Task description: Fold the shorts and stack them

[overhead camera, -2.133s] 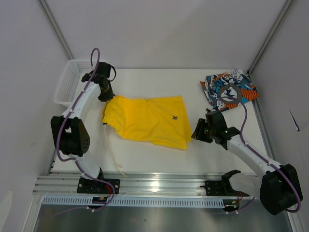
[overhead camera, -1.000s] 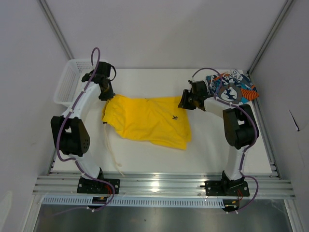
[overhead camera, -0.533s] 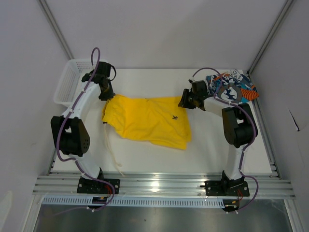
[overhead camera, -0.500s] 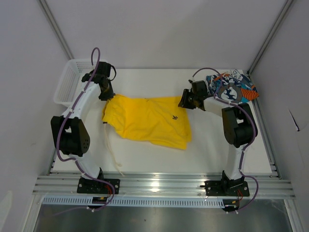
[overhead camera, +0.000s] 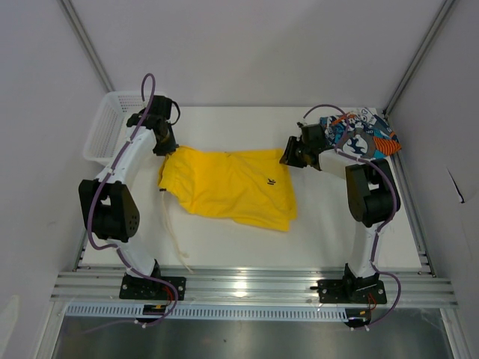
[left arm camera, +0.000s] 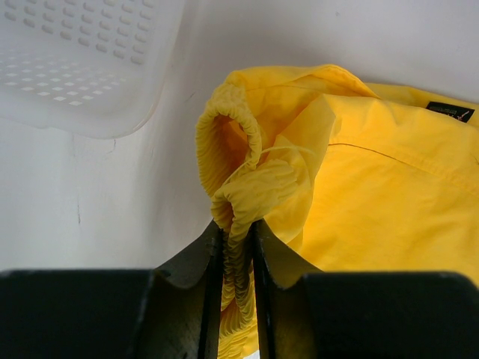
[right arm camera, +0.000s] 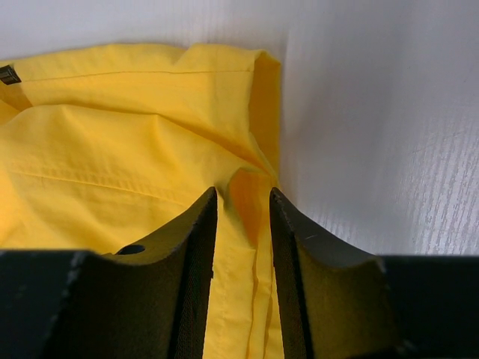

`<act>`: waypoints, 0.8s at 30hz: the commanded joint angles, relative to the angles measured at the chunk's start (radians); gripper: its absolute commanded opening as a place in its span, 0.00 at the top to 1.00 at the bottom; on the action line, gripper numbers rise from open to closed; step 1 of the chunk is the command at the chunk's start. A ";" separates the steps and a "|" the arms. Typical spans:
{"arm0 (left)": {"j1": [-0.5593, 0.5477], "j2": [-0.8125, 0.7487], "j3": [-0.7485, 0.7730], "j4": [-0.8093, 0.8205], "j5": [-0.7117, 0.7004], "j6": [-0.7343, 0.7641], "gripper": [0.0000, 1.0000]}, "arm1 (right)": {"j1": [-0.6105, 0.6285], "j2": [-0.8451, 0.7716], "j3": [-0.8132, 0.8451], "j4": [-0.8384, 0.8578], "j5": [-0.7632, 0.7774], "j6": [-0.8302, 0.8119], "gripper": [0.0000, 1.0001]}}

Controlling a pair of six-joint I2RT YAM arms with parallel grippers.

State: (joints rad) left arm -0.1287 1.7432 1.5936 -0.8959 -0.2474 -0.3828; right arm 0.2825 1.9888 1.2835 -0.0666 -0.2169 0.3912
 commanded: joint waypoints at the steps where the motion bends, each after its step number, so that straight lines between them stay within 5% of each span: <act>1: -0.005 -0.011 0.020 0.025 0.005 0.021 0.79 | -0.005 0.019 0.019 0.053 -0.013 0.001 0.63; 11: -0.006 -0.010 0.019 0.025 0.003 0.021 0.79 | -0.003 0.074 0.042 0.116 -0.107 0.024 0.72; 14: -0.006 -0.008 0.019 0.026 0.002 0.021 0.79 | -0.005 0.091 0.059 0.117 -0.128 0.034 0.86; 15: -0.006 -0.010 0.022 0.026 0.002 0.021 0.79 | -0.008 0.090 0.060 0.120 -0.128 0.038 0.99; 24: -0.006 -0.002 0.023 0.022 -0.009 0.022 0.79 | -0.074 0.005 0.059 0.202 -0.104 0.095 1.00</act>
State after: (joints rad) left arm -0.1307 1.7432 1.5936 -0.8955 -0.2489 -0.3828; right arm 0.2424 2.0724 1.3060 0.0509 -0.3267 0.4587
